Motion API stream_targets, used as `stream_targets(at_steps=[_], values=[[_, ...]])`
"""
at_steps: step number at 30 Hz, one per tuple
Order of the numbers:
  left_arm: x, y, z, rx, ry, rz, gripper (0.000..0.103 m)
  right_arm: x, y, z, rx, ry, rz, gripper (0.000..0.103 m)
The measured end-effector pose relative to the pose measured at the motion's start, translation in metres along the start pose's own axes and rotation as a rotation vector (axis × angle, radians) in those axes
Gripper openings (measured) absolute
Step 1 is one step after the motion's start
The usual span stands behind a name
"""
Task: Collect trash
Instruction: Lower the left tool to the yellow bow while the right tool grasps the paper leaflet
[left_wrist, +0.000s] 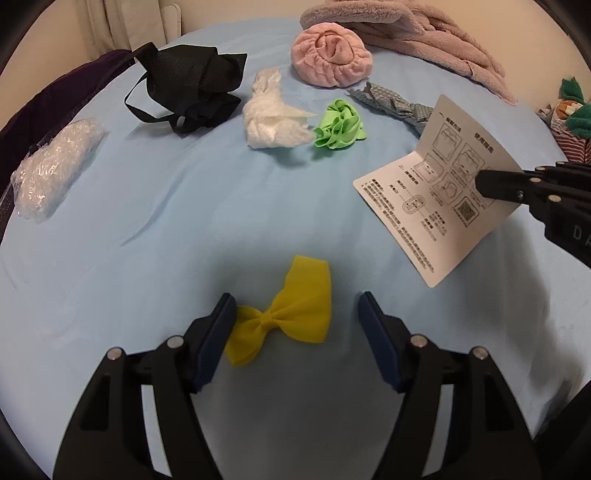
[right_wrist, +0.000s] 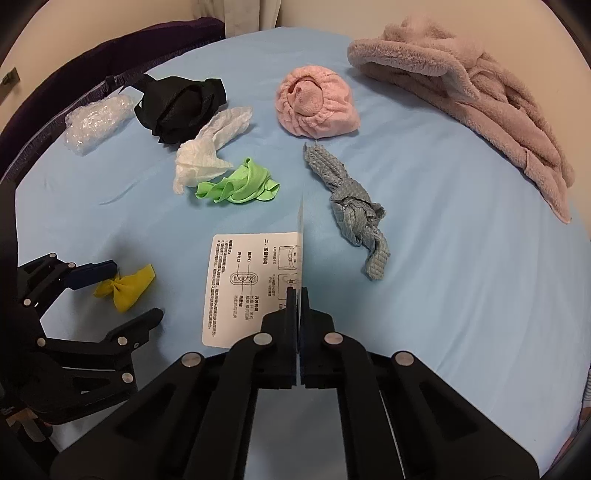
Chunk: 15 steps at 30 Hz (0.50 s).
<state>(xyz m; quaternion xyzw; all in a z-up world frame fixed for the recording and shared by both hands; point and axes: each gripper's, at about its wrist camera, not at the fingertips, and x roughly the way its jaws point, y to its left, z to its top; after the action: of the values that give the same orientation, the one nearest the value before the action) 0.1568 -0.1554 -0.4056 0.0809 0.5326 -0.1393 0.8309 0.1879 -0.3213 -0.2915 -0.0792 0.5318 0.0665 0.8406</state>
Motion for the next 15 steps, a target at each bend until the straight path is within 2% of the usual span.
stream_targets(at_steps=[2, 4, 10, 12, 15], values=[[-0.001, 0.005, 0.001, -0.024, -0.004, -0.007, 0.061, 0.001, 0.0, 0.001, -0.001, 0.002, 0.006, 0.0], [-0.002, 0.012, 0.002, -0.044, -0.007, -0.01, 0.047, 0.002, 0.0, 0.001, 0.0, 0.005, 0.013, 0.0], [-0.004, 0.028, 0.006, -0.095, -0.004, -0.019, 0.015, 0.001, -0.001, 0.001, 0.006, 0.0, 0.026, 0.0], [-0.006, 0.034, 0.006, -0.119, -0.003, -0.034, 0.01, 0.0, 0.0, 0.001, 0.008, -0.003, 0.031, 0.0], [-0.013, 0.04, 0.003, -0.145, -0.008, -0.049, 0.009, -0.002, 0.001, 0.0, 0.013, -0.009, 0.043, 0.0]])
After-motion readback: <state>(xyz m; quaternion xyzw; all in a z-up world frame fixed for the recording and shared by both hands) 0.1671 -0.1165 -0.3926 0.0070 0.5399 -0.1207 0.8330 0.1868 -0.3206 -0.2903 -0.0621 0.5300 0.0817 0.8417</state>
